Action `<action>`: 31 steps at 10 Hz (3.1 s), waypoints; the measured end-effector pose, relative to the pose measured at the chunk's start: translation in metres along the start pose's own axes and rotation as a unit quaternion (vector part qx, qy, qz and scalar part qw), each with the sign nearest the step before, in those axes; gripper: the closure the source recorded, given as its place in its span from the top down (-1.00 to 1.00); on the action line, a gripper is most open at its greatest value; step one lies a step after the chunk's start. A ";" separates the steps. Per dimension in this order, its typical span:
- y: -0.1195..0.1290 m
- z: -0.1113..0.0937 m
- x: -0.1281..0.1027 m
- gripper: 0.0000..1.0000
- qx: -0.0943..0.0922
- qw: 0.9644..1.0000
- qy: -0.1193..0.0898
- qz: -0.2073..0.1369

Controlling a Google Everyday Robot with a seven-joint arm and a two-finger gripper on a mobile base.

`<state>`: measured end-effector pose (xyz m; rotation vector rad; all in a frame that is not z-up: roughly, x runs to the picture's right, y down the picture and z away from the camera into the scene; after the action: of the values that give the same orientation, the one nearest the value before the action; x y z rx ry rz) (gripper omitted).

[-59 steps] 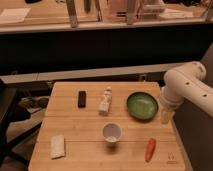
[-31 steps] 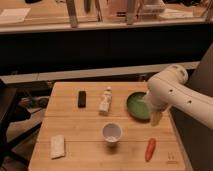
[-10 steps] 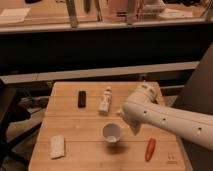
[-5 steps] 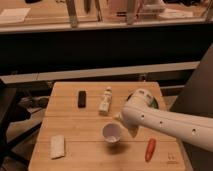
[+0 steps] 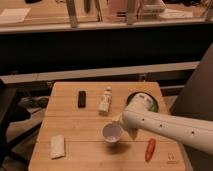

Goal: Place the ceramic cup in the ceramic bowl

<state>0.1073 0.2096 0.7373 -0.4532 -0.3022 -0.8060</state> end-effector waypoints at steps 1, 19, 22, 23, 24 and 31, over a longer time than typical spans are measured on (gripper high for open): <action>-0.002 -0.001 0.000 0.60 0.001 1.000 0.000 0.001; 0.007 -0.009 -0.050 0.60 -0.018 0.996 -0.032 -0.087; 0.018 0.003 -0.041 0.60 -0.021 0.995 -0.036 -0.091; 0.016 0.007 -0.042 0.60 -0.021 0.995 -0.037 -0.094; 0.010 0.011 -0.047 0.60 -0.022 0.994 -0.040 -0.095; 0.012 0.026 -0.045 0.59 -0.024 0.994 -0.048 -0.100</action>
<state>0.0842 0.2577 0.7379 -0.5130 -0.4218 -0.9897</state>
